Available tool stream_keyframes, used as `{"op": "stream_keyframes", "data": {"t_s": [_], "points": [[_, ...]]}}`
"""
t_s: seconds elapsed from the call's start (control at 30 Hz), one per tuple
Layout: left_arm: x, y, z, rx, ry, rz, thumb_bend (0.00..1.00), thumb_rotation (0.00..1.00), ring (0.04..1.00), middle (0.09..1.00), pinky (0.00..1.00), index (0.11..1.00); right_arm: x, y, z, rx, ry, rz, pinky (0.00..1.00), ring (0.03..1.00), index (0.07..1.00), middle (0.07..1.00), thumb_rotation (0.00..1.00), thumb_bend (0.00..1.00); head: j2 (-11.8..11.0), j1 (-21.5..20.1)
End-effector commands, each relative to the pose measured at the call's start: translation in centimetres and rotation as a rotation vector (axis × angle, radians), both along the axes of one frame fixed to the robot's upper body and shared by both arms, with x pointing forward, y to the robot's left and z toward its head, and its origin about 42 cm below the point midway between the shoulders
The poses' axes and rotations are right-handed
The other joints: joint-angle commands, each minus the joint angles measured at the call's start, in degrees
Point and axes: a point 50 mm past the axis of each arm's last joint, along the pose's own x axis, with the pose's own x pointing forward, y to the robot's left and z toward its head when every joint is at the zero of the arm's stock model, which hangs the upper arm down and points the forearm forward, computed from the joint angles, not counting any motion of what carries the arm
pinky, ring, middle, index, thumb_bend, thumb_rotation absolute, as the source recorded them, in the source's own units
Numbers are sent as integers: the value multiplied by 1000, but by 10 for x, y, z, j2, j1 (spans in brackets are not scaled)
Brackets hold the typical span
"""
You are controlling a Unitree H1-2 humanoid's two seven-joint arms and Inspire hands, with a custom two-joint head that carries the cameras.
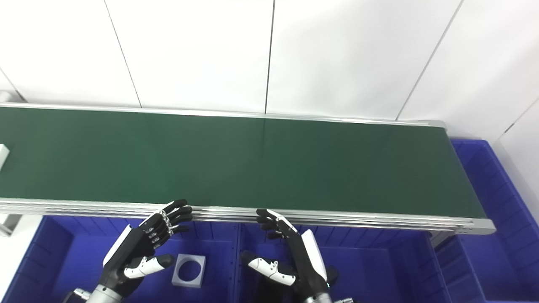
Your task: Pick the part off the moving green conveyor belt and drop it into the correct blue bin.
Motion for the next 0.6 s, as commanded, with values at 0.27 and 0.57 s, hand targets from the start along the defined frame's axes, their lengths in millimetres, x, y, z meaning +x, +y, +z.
{"op": "stream_keyframes", "data": {"t_s": [0.27, 0.57], "points": [[5, 0, 8, 2, -57, 6, 932, 493, 829, 844, 778, 865, 5, 0, 10, 16, -62, 2, 675, 747, 810, 773, 527, 655, -2, 0], [4, 0, 8, 1, -57, 3, 928, 494, 831, 847, 781, 870, 4, 1, 11, 17, -61, 2, 676, 748, 808, 772, 526, 659, -3, 2]]}}
